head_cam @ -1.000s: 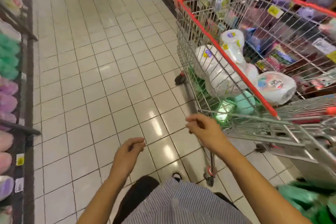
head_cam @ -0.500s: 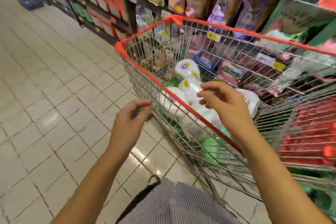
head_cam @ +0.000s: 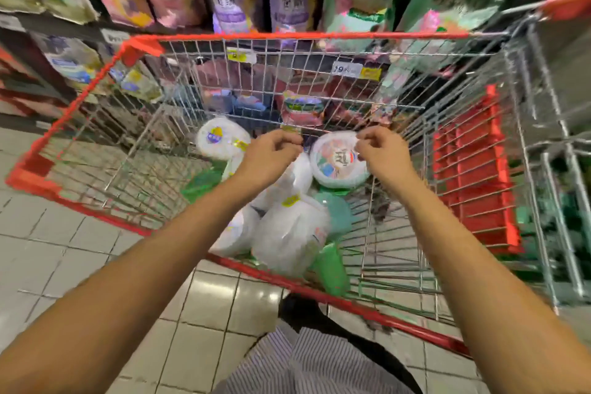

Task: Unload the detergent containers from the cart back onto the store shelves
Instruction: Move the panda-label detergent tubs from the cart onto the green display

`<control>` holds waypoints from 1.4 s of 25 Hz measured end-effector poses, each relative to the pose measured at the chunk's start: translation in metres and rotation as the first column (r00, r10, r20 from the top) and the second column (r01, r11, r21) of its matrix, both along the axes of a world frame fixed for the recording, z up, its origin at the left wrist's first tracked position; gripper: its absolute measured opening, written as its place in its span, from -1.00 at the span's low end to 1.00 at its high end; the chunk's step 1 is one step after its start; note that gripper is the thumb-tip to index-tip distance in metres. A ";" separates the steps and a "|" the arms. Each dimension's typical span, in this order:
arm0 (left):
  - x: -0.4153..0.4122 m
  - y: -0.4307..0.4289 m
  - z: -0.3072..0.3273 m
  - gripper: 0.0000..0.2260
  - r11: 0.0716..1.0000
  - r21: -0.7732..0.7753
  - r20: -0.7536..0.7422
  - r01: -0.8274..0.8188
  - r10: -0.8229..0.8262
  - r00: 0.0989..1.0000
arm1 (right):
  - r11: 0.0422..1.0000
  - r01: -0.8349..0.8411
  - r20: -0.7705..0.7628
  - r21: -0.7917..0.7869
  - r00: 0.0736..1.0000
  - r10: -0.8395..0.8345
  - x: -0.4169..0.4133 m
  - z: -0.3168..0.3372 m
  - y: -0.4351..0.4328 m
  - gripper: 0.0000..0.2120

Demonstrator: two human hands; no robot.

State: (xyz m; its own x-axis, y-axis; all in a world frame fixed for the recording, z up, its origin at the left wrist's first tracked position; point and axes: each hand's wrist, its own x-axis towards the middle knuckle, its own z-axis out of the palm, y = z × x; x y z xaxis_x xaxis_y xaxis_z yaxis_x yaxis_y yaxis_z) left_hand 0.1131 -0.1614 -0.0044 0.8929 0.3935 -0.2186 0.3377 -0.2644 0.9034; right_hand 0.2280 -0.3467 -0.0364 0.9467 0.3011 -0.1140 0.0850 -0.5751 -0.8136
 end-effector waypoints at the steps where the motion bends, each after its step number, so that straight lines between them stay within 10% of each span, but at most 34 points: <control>1: 0.019 -0.003 -0.015 -0.86 0.999 -0.017 -0.067 0.038 -0.039 0.997 | 0.999 -0.003 -0.073 -0.032 0.997 0.000 0.010 -0.016 -0.001 -0.81; 13: 0.127 -0.020 -0.210 -0.79 0.906 -0.309 -0.549 0.289 -0.418 0.724 | 0.972 0.081 -0.640 -0.219 0.740 -0.206 0.014 -0.203 -0.021 -0.52; 19: 0.129 -0.031 -0.275 -0.40 0.906 -0.243 -0.718 0.347 -0.409 0.563 | 0.912 0.408 -0.806 -0.046 0.524 -0.275 0.004 -0.251 -0.020 -0.25; 35: 0.126 -0.034 -0.230 -0.68 0.920 -0.390 -0.630 0.023 -0.285 0.723 | 0.787 0.611 -0.716 0.092 0.589 -0.374 -0.012 -0.217 -0.023 -0.36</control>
State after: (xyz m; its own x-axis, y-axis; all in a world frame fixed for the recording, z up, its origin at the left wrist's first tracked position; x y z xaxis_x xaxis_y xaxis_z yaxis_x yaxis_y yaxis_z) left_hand 0.2394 -0.1954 -0.2343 0.5031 0.0493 -0.8628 0.8622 -0.0978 0.4971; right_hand 0.2160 -0.3694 -0.2531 0.6814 -0.0608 -0.7294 -0.7317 -0.0842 -0.6764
